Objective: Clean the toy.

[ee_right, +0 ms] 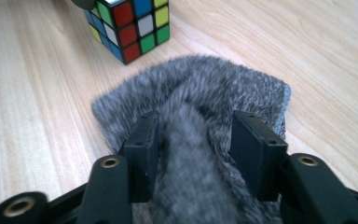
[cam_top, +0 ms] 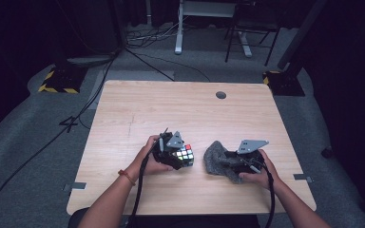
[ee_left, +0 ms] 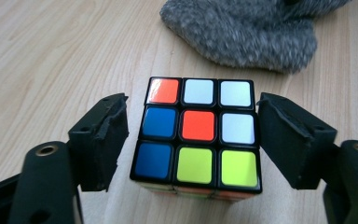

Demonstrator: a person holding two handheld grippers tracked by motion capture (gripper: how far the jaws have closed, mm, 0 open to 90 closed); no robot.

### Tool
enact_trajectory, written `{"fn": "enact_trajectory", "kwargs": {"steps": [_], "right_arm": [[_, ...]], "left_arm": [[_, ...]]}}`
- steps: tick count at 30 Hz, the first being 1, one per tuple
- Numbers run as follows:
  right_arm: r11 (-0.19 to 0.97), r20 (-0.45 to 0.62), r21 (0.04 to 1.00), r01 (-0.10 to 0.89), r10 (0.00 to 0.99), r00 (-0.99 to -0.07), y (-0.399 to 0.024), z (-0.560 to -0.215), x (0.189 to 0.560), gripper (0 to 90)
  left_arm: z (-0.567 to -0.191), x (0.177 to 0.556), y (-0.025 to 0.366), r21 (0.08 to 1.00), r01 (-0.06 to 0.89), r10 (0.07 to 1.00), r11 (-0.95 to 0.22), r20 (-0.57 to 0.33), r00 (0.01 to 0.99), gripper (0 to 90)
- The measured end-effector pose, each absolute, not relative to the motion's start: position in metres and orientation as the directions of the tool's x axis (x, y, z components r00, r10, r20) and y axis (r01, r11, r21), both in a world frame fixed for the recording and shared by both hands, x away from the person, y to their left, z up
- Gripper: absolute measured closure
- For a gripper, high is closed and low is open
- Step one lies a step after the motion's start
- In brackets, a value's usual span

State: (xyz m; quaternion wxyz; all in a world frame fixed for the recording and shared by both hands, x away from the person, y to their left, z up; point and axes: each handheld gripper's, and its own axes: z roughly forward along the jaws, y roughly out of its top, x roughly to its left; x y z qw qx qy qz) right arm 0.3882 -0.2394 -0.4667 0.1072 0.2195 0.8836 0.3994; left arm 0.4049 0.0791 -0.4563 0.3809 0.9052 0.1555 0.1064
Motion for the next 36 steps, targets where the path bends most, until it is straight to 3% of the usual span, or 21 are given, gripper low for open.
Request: {"fn": "enact_trajectory", "kwargs": {"steps": [13, 23, 36], "right_arm": [[0.622, -0.045, 0.732, 0.277, 0.45, -0.892, -0.235, -0.459, 0.384, 29.6], [0.642, -0.083, 0.721, 0.26, 0.453, -0.888, -0.238, -0.449, 0.379, 28.0], [0.66, -0.105, 0.692, 0.292, 0.492, -0.865, -0.261, -0.456, 0.371, 27.3]], "left_arm": [[-0.446, 0.397, 0.092, 0.719, 0.209, 0.399, -0.663, 0.103, 0.911, 16.5], [-0.448, 0.376, 0.103, 0.682, 0.175, 0.379, -0.71, 0.16, 0.911, 16.0], [-0.454, 0.363, 0.139, 0.631, 0.238, 0.451, -0.738, 0.2, 0.87, 16.1]]}}
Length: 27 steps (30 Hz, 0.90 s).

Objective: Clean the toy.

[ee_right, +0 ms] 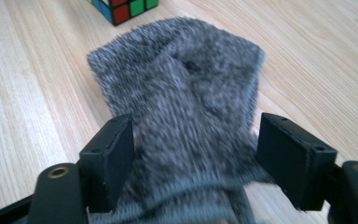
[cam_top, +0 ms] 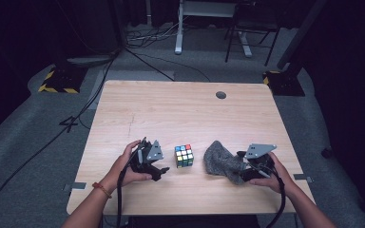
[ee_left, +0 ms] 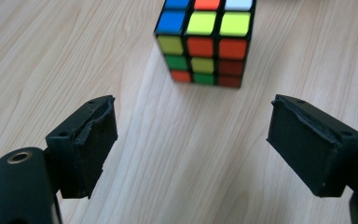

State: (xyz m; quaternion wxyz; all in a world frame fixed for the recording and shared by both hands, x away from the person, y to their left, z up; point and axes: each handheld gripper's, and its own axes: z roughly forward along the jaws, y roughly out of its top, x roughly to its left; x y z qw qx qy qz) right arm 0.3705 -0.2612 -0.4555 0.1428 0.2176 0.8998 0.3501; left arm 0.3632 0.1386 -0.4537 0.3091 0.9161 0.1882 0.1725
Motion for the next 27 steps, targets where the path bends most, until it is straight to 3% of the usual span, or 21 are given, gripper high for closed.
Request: {"fn": "enact_trajectory", "kwargs": {"steps": [14, 27], "right_arm": [[0.626, -0.113, 0.696, 0.353, 0.58, -0.807, -0.312, -0.464, 0.362, 25.5], [0.58, -0.089, 0.699, 0.418, 0.65, -0.755, -0.352, -0.48, 0.348, 25.6]], "left_arm": [[-0.466, 0.351, 0.186, 0.627, 0.315, 0.538, -0.712, 0.199, 0.819, 16.1], [-0.485, 0.348, 0.211, 0.602, 0.406, 0.59, -0.688, 0.137, 0.796, 16.1]]}}
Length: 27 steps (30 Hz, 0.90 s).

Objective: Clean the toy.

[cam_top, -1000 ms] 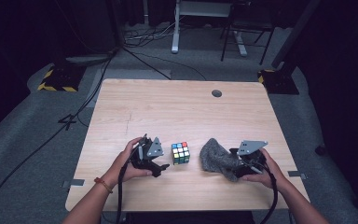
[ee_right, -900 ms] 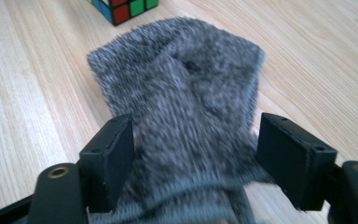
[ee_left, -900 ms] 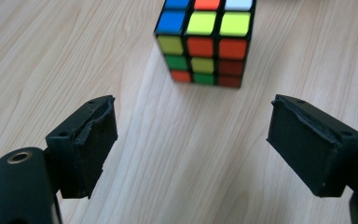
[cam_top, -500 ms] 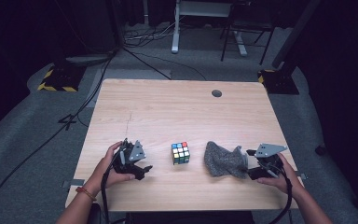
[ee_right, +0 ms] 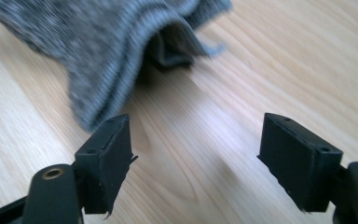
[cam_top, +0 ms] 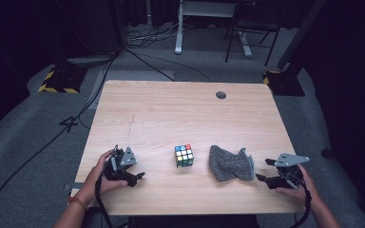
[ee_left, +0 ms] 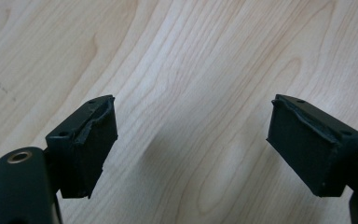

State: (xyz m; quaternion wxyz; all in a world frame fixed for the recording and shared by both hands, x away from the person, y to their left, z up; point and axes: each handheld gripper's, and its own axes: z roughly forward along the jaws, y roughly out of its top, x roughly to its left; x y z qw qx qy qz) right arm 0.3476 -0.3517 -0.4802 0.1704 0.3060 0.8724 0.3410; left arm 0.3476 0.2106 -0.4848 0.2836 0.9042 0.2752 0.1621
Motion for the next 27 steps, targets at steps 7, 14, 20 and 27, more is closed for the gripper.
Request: {"fn": "enact_trajectory", "kwargs": {"steps": [7, 14, 20, 27], "right_arm": [[0.533, -0.066, 0.697, 0.479, 0.713, -0.698, -0.372, -0.495, 0.344, 24.5], [0.433, 0.004, 0.735, 0.523, 0.768, -0.641, -0.388, -0.502, 0.341, 23.2], [0.42, -0.001, 0.743, 0.521, 0.778, -0.628, -0.389, -0.503, 0.339, 23.0], [0.42, -0.001, 0.743, 0.52, 0.779, -0.627, -0.388, -0.503, 0.338, 23.0]], "left_arm": [[-0.492, 0.346, 0.221, 0.613, 0.451, 0.623, -0.649, 0.087, 0.778, 16.1], [-0.498, 0.347, 0.23, 0.64, 0.524, 0.671, -0.561, -0.019, 0.741, 16.0], [-0.504, 0.342, 0.234, 0.688, 0.502, 0.678, -0.525, -0.018, 0.735, 15.1], [-0.504, 0.342, 0.233, 0.688, 0.507, 0.685, -0.52, -0.019, 0.728, 15.0]]}}
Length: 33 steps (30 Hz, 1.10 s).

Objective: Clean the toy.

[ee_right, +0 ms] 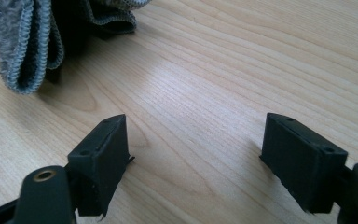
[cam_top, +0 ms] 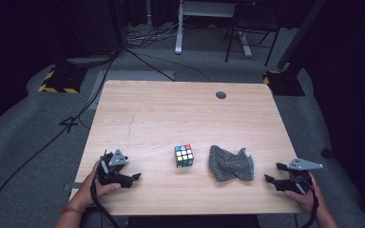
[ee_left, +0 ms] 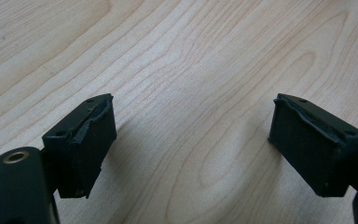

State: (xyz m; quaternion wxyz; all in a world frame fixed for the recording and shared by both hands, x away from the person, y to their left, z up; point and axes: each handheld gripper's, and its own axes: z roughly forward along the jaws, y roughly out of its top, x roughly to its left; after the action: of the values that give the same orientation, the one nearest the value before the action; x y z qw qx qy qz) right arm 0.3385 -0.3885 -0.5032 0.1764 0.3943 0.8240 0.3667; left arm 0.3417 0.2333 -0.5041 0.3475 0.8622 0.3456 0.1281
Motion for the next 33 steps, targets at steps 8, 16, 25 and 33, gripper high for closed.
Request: {"fn": "enact_trajectory", "kwargs": {"steps": [8, 16, 25, 33], "right_arm": [[0.419, -0.002, 0.744, 0.521, 0.78, -0.626, -0.3884, -0.5032, 0.3384, 23.1], [0.413, 0.002, 0.745, 0.524, 0.784, -0.62, -0.3885, -0.5031, 0.3385, 24.1], [0.413, 0.001, 0.745, 0.524, 0.785, -0.619, -0.3883, -0.5032, 0.3384, 24.1], [0.413, 0.001, 0.745, 0.524, 0.785, -0.62, -0.3883, -0.5031, 0.3384, 24.1]], "left_arm": [[-0.5041, 0.3418, 0.2333, 0.688, 0.506, 0.686, -0.519, -0.018, 0.728, 15.0], [-0.5042, 0.342, 0.2333, 0.689, 0.506, 0.684, -0.52, -0.018, 0.729, 15.0], [-0.504, 0.3423, 0.2335, 0.687, 0.504, 0.684, -0.523, -0.016, 0.73, 14.9], [-0.504, 0.3424, 0.2335, 0.687, 0.505, 0.684, -0.522, -0.016, 0.729, 14.9]]}}
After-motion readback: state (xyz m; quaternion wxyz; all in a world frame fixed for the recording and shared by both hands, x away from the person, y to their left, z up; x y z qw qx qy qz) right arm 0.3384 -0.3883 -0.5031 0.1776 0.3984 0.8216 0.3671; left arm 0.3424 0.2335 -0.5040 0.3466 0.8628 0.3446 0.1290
